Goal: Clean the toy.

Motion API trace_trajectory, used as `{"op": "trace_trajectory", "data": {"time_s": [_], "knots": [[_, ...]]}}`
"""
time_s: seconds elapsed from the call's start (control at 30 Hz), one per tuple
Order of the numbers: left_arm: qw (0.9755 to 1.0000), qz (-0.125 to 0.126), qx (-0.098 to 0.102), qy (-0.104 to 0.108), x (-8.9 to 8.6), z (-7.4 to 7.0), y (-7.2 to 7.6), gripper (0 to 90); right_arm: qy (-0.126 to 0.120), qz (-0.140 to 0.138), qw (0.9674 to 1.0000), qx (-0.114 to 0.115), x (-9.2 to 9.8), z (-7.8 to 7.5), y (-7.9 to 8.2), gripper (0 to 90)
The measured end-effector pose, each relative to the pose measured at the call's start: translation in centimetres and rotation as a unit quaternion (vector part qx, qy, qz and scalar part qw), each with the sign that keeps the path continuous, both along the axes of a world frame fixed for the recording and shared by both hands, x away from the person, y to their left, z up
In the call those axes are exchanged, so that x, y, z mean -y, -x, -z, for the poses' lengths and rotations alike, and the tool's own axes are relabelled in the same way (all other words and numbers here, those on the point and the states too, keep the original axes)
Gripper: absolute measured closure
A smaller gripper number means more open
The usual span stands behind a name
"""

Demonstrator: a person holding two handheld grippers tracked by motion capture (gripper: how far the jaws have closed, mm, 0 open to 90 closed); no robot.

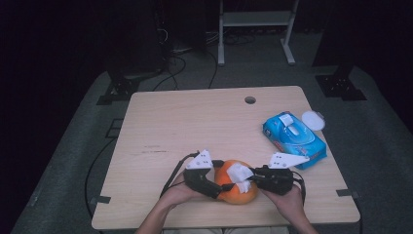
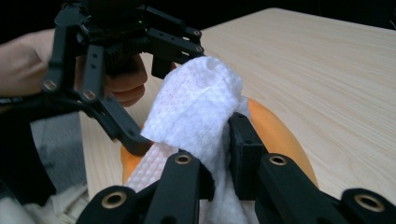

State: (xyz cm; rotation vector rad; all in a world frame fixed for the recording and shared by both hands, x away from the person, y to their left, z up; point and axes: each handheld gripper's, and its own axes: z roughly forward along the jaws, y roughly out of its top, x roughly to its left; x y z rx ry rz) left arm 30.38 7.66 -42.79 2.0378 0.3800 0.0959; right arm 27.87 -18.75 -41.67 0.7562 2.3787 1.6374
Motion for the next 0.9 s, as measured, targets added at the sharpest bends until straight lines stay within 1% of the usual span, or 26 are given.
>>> {"op": "trace_trajectory", "data": {"time_s": [0.03, 0.1, 0.13, 0.17, 0.2, 0.23, 0.27, 0.3, 0.33, 0.37, 0.4, 0.43, 0.47, 0.5, 0.53, 0.57, 0.6, 0.63, 0.67, 0.7, 0.73, 0.77, 0.8, 0.83, 0.87, 0.9], "knots": [[1.0000, -0.001, -0.009, 0.002, -0.3, 0.2, -0.2, 18.6, 0.005, -0.001, 1.0000, 0.000, 0.0, 0.0, -0.1, 81.3], [0.9998, -0.002, -0.017, -0.007, -0.9, 0.4, -0.5, 20.7, 0.009, 0.009, 0.9999, -0.007, 0.6, 0.2, -0.2, 81.3], [0.9996, -0.002, -0.026, -0.009, -1.3, 0.4, -0.6, 20.7, 0.012, 0.014, 0.9998, -0.008, 0.9, 0.3, -0.3, 81.3], [0.9995, -0.003, -0.030, -0.009, -1.6, 0.4, -0.7, 20.7, 0.019, 0.021, 0.9996, -0.008, 1.3, 0.4, -0.3, 81.3], [0.9996, -0.002, -0.027, -0.005, -1.6, 0.3, -0.7, 20.1, 0.024, 0.026, 0.9994, -0.006, 1.7, 0.5, -0.2, 81.3], [0.9998, -0.002, -0.021, 0.002, -1.5, 0.1, -0.6, 18.6, 0.022, 0.028, 0.9993, -0.009, 1.9, 0.5, -0.1, 81.3], [0.9999, 0.001, -0.010, 0.013, -1.2, -0.2, -0.4, 16.5, 0.021, 0.027, 0.9994, -0.010, 1.9, 0.6, -0.1, 81.2], [0.9998, 0.006, -0.001, 0.022, -0.9, -0.4, -0.2, 15.7, 0.019, 0.025, 0.9994, -0.011, 1.7, 0.6, 0.0, 81.1], [0.9997, 0.008, 0.007, 0.022, -0.5, -0.5, 0.0, 15.6, 0.010, 0.015, 0.9997, -0.014, 1.4, 0.7, 0.0, 81.0], [0.9998, 0.007, 0.015, 0.007, -0.2, -0.5, 0.1, 13.7, -0.001, 0.000, 0.9999, -0.017, 1.1, 0.7, 0.0, 80.9], [0.9996, 0.005, 0.022, -0.014, 0.0, -0.3, 0.1, 13.9, -0.003, -0.010, 0.9998, -0.015, 0.7, 0.8, 0.0, 80.9], [0.9995, 0.006, 0.021, -0.023, -0.2, -0.1, 0.0, 16.3, 0.003, -0.012, 0.9999, -0.011, 0.4, 0.7, 0.1, 80.9], [0.9995, 0.005, 0.015, -0.028, -0.4, 0.0, -0.1, 19.6, 0.005, -0.012, 0.9999, -0.010, 0.3, 0.7, 0.0, 80.9], [0.9989, 0.001, 0.013, -0.044, -0.7, 0.0, -0.2, 21.6, 0.005, -0.012, 0.9998, -0.012, 0.5, 0.8, -0.1, 80.8], [0.9984, -0.003, 0.013, -0.054, -0.9, 0.0, -0.3, 23.2, 0.007, -0.007, 0.9998, -0.018, 0.7, 0.9, -0.2, 80.8], [0.9980, -0.007, 0.008, -0.062, -1.2, 0.0, -0.5, 23.7, 0.012, -0.001, 0.9998, -0.015, 0.9, 0.9, -0.3, 80.8], [0.9982, -0.013, -0.005, -0.058, -1.6, 0.0, -0.7, 23.8, 0.018, 0.006, 0.9997, -0.016, 1.1, 1.0, -0.3, 80.8], [0.9983, -0.013, -0.009, -0.056, -1.9, 0.1, -0.8, 23.8, 0.025, 0.011, 0.9995, -0.016, 1.4, 1.2, -0.4, 80.8], [0.9986, -0.013, -0.010, -0.051, -2.0, 0.1, -0.9, 23.6, 0.027, 0.014, 0.9994, -0.018, 1.5, 1.3, -0.4, 80.8], [0.9988, -0.013, -0.005, -0.048, -1.9, 0.0, -0.8, 22.5, 0.024, 0.014, 0.9994, -0.019, 1.5, 1.3, -0.4, 80.8], [0.9991, -0.012, 0.001, -0.042, -1.9, -0.1, -0.8, 19.2, 0.023, 0.013, 0.9995, -0.017, 1.3, 1.3, -0.3, 80.8], [0.9996, -0.007, 0.011, -0.025, -1.8, -0.3, -0.7, 17.3, 0.024, 0.010, 0.9996, -0.013, 1.1, 1.3, -0.2, 80.8], [0.9998, 0.000, 0.017, 0.006, -1.7, -0.5, -0.6, 16.5, 0.026, 0.007, 0.9996, -0.006, 0.8, 1.2, 0.0, 80.8], [0.9997, 0.004, 0.016, 0.017, -1.6, -0.7, -0.5, 16.5, 0.021, -0.002, 0.9998, -0.001, 0.5, 1.1, 0.1, 80.8], [0.9998, 0.007, 0.015, 0.010, -1.4, -0.7, -0.5, 16.7, 0.017, -0.008, 0.9998, 0.003, 0.3, 1.0, 0.2, 80.8], [0.9998, 0.005, 0.018, -0.010, -1.2, -0.6, -0.4, 20.3, 0.021, -0.008, 0.9997, 0.008, 0.1, 1.0, 0.2, 80.7]]}}
